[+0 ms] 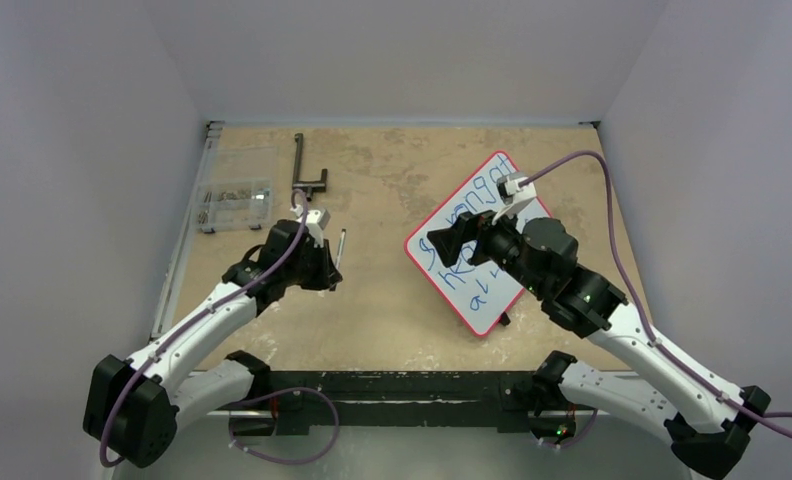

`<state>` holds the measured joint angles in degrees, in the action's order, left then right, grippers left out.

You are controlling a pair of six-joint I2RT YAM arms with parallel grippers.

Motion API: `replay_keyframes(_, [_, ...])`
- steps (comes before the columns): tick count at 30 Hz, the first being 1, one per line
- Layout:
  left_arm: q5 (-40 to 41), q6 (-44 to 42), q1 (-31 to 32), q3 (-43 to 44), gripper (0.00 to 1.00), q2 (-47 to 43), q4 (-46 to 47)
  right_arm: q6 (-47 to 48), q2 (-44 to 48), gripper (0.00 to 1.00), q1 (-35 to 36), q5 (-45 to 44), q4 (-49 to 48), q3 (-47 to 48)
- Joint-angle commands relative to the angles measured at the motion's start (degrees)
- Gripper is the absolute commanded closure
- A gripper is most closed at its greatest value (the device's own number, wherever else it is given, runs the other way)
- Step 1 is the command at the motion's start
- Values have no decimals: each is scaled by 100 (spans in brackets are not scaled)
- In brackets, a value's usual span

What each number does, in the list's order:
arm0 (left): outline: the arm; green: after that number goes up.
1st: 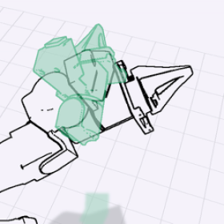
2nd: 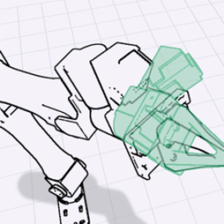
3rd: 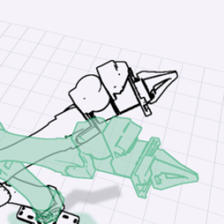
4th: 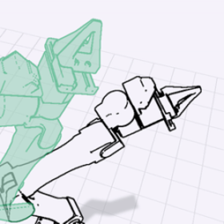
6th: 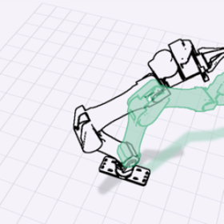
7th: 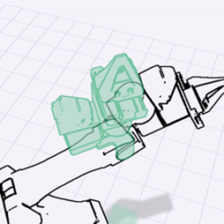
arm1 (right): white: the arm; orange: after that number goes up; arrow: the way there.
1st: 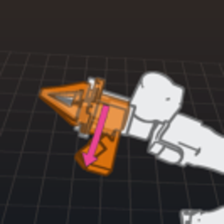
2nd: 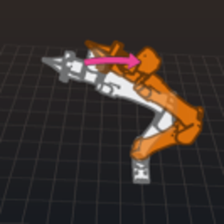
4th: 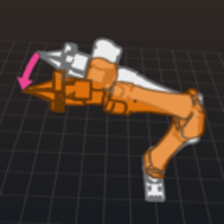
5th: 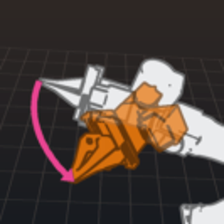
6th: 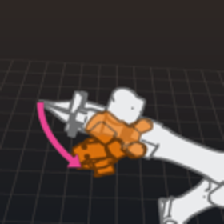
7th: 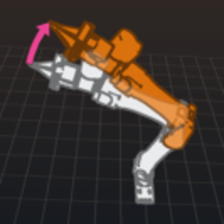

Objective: Write a sentence on the whiteboard

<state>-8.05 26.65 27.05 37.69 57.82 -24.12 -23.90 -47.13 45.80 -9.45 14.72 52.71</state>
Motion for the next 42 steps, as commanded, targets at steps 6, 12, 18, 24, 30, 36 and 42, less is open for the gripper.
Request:
replay_keyframes(6, [308, 221, -69, -301, 89, 276, 739, -54, 218, 1, 8, -202, 57, -19])
replay_keyframes(12, [348, 205, -82, -315, 41, 375, 751, -71, 258, 1, 7, -206, 75, -58])
replay_keyframes(18, [322, 175, -86, -243, 8, 269, 695, -56, 303, 1, 9, -228, 55, -81])
replay_keyframes(24, [242, -55, -92, 455, 5, -9, -4, 15, 352, 1, 15, -160, -109, -82])
replay_keyframes(30, [76, -375, -110, 1749, 2, -244, -814, 3, 509, 1, 8, -118, -393, -62])
replay_keyframes(36, [346, -793, -121, 3027, 0, -11, -1554, -71, 586, 1, 8, -321, -400, 126])
replay_keyframes(42, [522, -1125, -151, 3638, 0, 127, -1575, 99, 949, 1, 8, -399, -583, -103])
